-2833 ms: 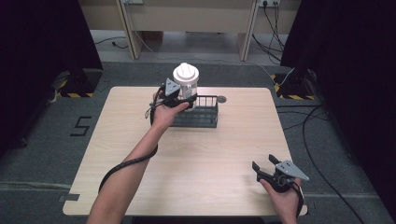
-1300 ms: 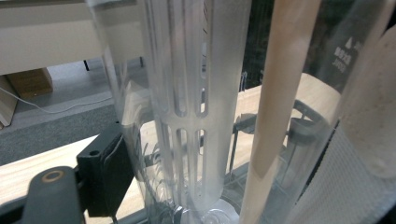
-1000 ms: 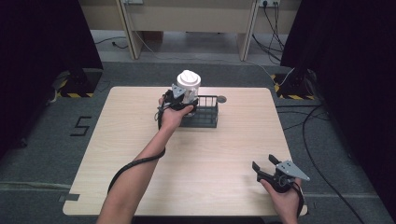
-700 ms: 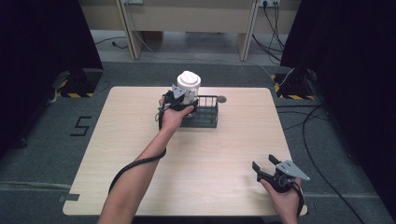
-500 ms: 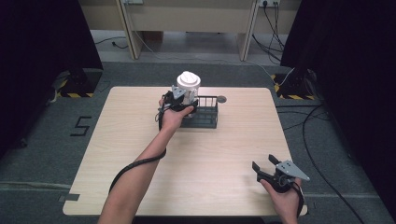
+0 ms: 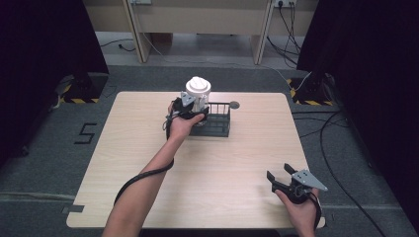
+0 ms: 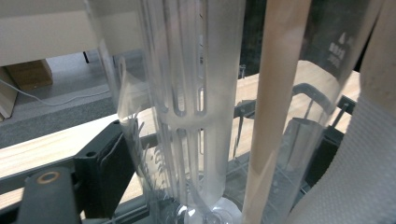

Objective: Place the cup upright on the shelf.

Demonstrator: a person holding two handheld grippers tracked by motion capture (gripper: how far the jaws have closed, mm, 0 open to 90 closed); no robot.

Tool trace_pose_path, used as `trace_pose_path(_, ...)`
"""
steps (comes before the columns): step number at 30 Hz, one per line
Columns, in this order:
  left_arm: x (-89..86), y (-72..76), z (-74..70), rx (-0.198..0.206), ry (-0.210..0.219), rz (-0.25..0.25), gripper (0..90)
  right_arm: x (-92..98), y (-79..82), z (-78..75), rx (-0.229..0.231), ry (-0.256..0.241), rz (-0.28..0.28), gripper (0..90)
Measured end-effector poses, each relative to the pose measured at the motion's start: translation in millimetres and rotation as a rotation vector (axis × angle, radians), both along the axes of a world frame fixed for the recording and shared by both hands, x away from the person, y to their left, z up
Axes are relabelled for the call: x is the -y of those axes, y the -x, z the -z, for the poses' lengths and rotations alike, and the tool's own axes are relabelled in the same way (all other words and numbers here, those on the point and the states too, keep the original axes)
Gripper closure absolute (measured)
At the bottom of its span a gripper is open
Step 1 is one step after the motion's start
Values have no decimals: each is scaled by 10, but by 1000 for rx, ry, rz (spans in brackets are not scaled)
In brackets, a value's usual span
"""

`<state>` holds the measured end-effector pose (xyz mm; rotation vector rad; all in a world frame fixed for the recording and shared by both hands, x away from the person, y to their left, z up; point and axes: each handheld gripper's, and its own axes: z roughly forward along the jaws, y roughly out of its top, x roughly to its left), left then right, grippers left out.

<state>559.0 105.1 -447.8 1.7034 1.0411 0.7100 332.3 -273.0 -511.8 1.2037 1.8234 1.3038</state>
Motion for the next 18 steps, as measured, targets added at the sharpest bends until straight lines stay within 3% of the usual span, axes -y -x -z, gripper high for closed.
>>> trace_pose_path(18,-50,158,-7,15,-15,35,138,-6,-2,0,3,7,3,235)
